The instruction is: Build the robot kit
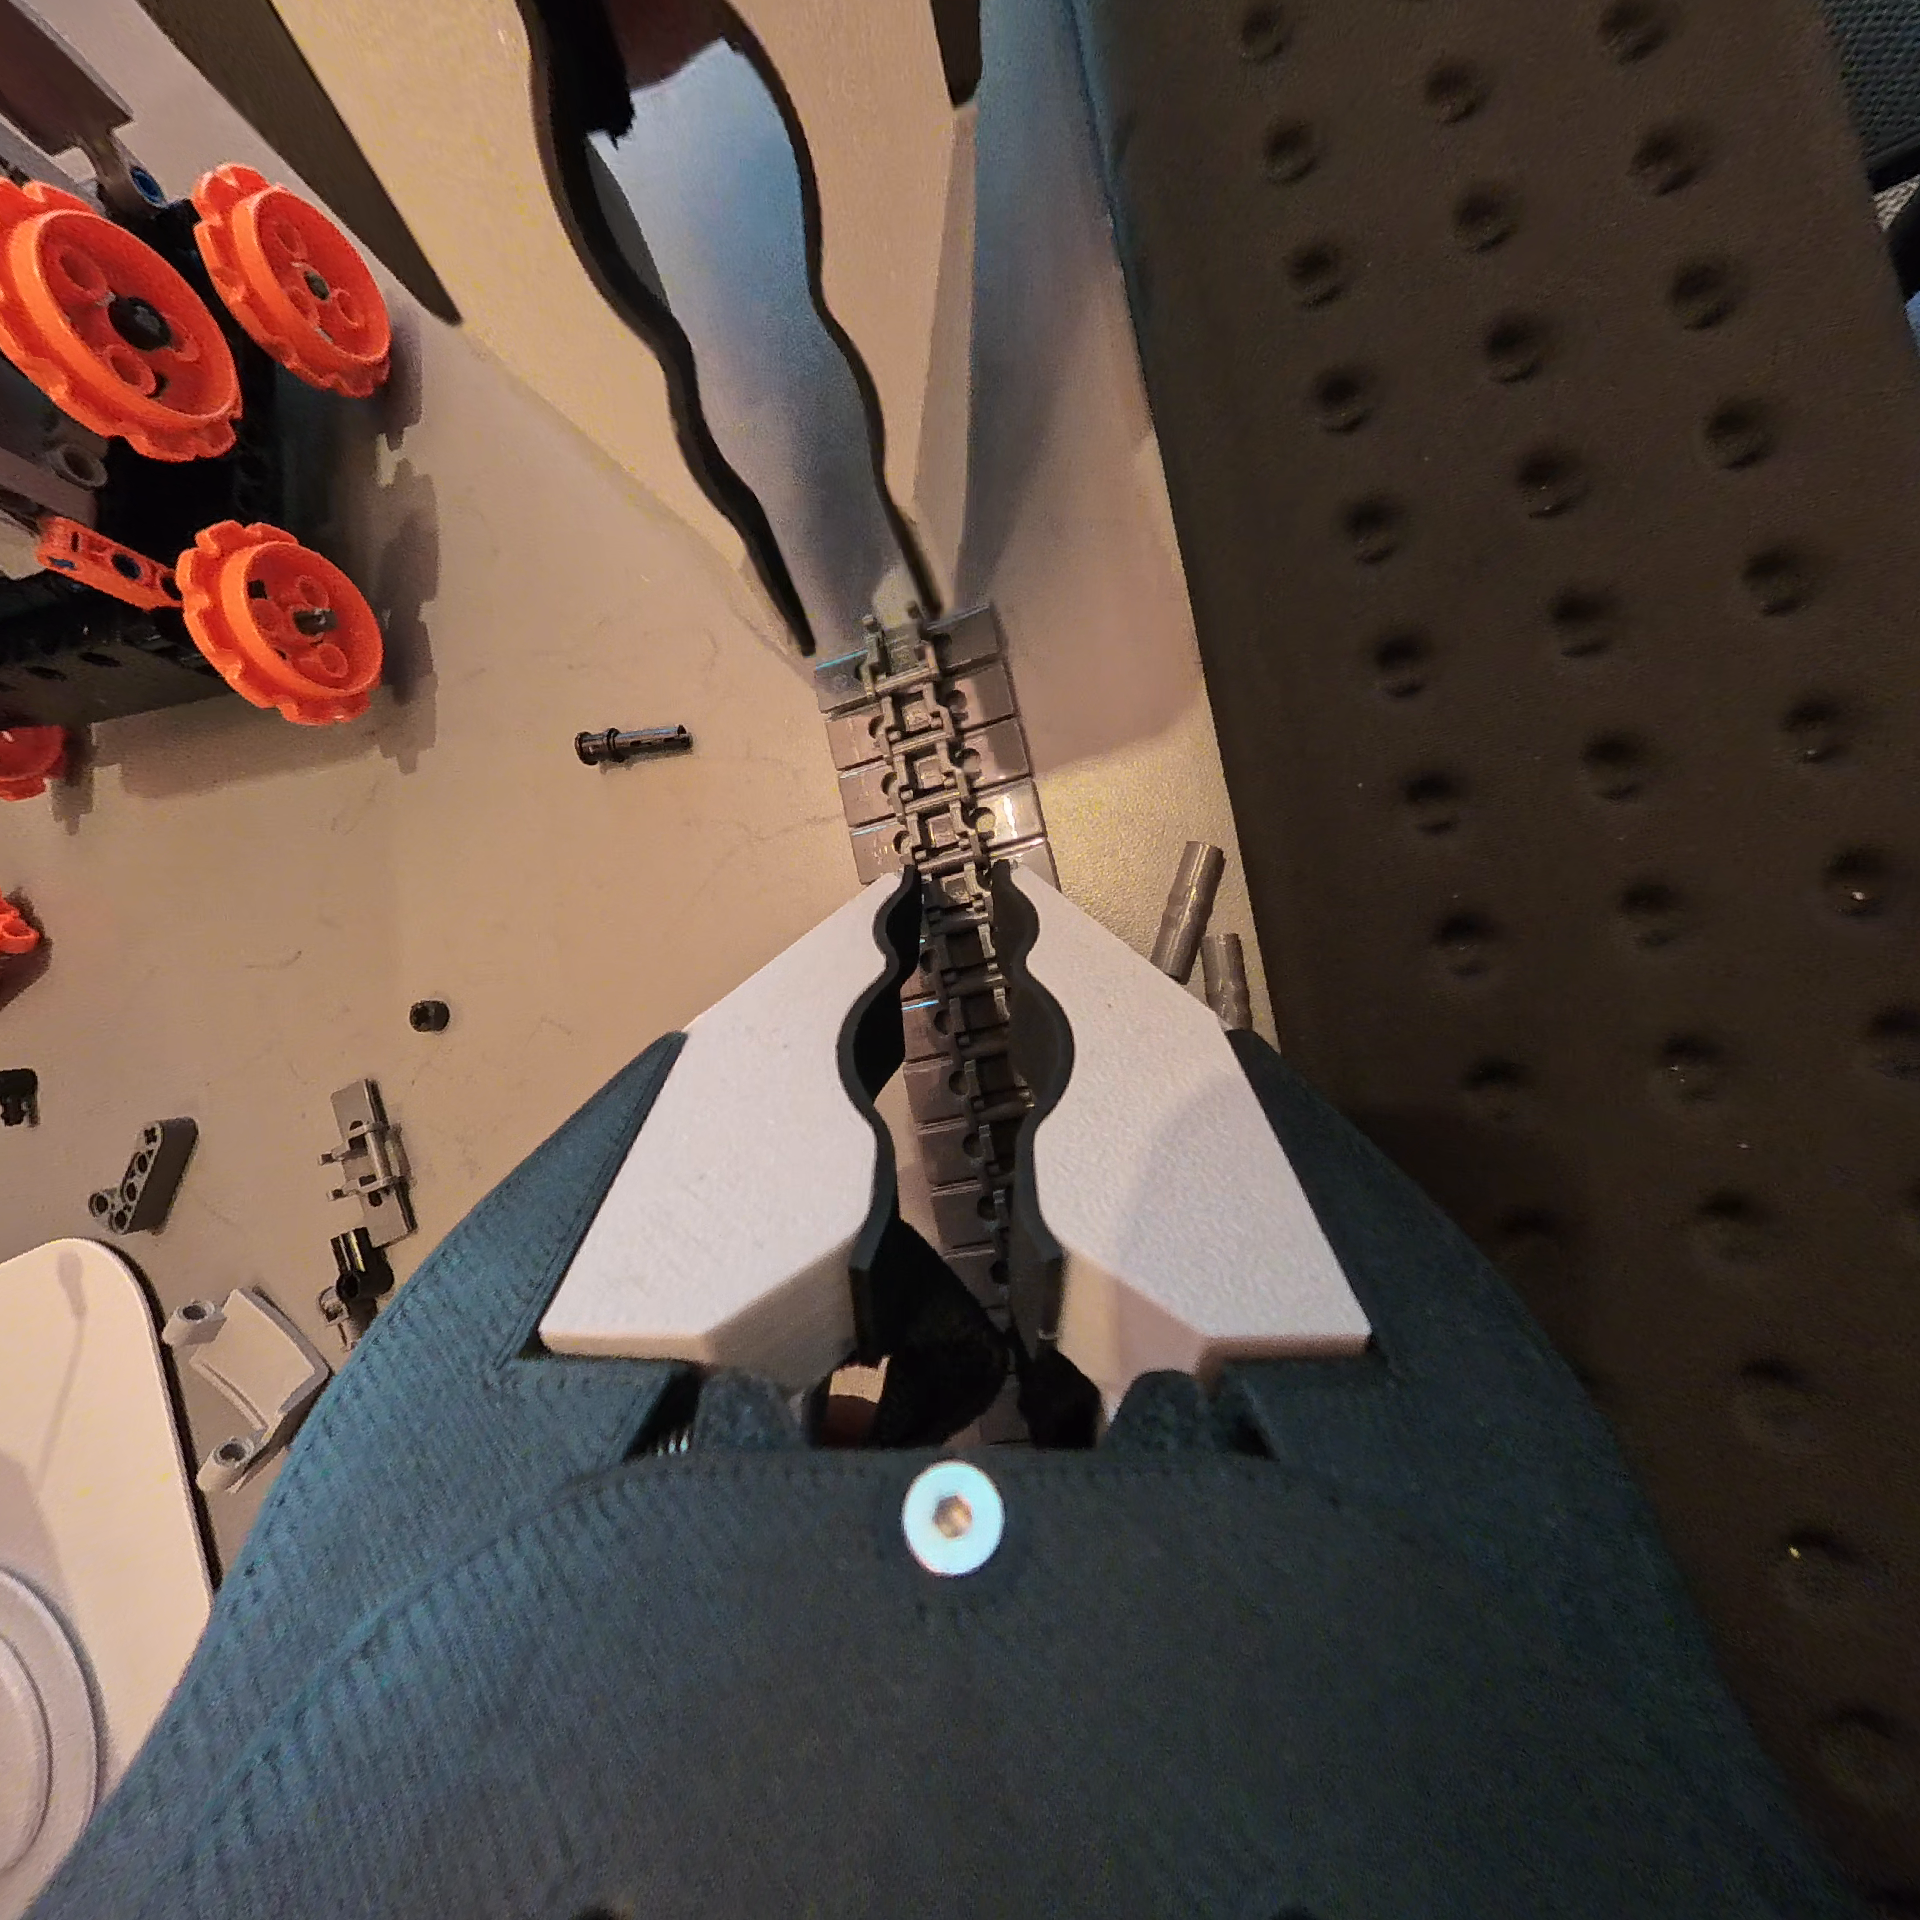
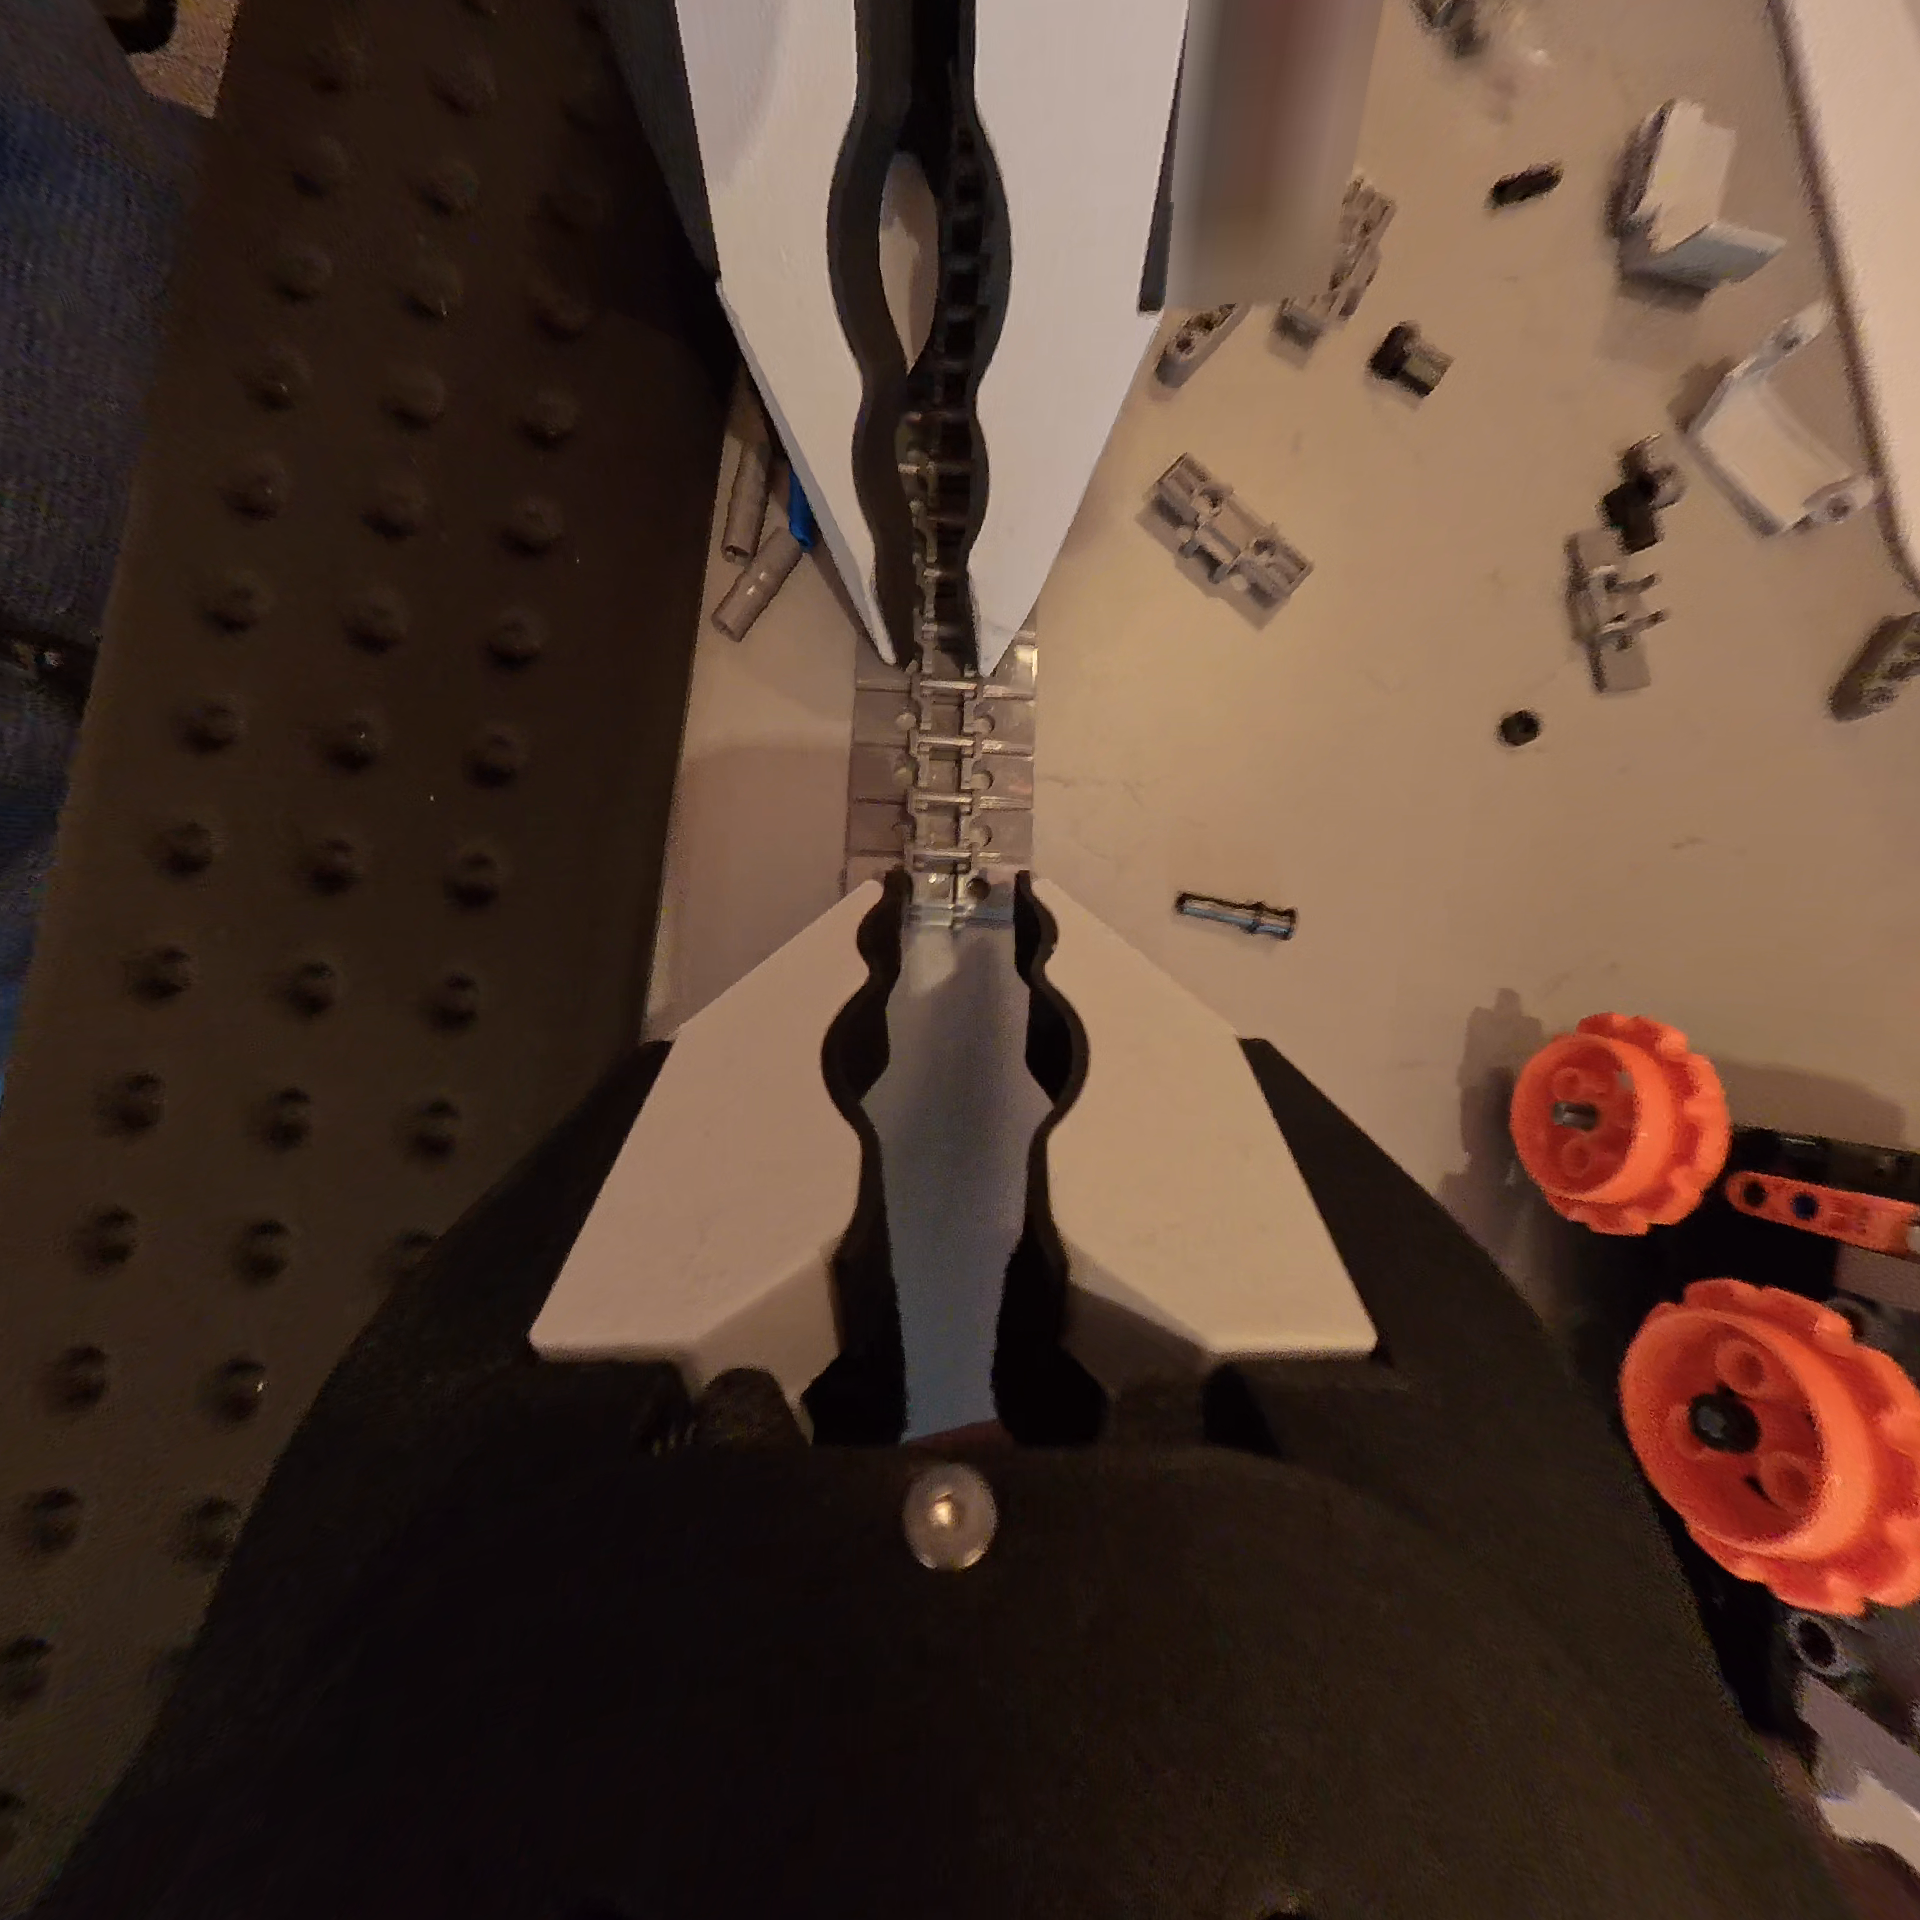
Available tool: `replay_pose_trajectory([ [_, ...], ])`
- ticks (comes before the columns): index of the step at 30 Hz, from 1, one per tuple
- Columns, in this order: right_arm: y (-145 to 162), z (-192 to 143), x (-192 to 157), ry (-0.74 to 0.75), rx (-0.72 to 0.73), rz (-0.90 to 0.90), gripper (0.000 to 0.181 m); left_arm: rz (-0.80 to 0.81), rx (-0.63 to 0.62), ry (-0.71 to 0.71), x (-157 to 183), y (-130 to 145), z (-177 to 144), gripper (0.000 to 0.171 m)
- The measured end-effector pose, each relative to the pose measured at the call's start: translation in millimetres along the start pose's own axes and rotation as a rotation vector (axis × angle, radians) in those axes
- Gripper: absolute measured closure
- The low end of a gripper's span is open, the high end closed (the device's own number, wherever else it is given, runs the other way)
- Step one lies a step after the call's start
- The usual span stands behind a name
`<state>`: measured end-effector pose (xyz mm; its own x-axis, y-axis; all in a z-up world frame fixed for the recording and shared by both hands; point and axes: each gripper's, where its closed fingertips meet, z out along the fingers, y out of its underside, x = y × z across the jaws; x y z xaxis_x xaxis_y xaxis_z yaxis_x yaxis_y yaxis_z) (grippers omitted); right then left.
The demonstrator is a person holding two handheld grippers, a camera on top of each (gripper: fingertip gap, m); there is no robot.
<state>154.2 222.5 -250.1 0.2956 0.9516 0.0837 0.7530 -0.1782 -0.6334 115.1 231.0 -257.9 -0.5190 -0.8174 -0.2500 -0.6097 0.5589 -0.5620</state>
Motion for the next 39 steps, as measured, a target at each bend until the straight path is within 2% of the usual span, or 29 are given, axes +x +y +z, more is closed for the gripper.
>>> replay_pose_trajectory([
  [2,-8,-3,2,0.024,0.046,-0.014,0.181,0.0,-0.001,-0.002,0,0,0,0.159],
  [12,-6,11,0,0.022,-0.002,-0.032,0.181,-0.004,0.004,0.002,0,-1,1,0.159],
  [22,-6,2,1,0.004,0.002,-0.017,0.181,-0.009,0.013,0.009,0,-1,1,0.159],
  [31,-2,7,-1,-0.012,-0.076,-0.06,0.181,-0.016,0.017,0.015,1,-1,1,0.159],
  [39,-1,8,-2,-0.058,-0.174,-0.03,0.181,-0.023,-0.001,0.017,3,2,-3,0.156],
])
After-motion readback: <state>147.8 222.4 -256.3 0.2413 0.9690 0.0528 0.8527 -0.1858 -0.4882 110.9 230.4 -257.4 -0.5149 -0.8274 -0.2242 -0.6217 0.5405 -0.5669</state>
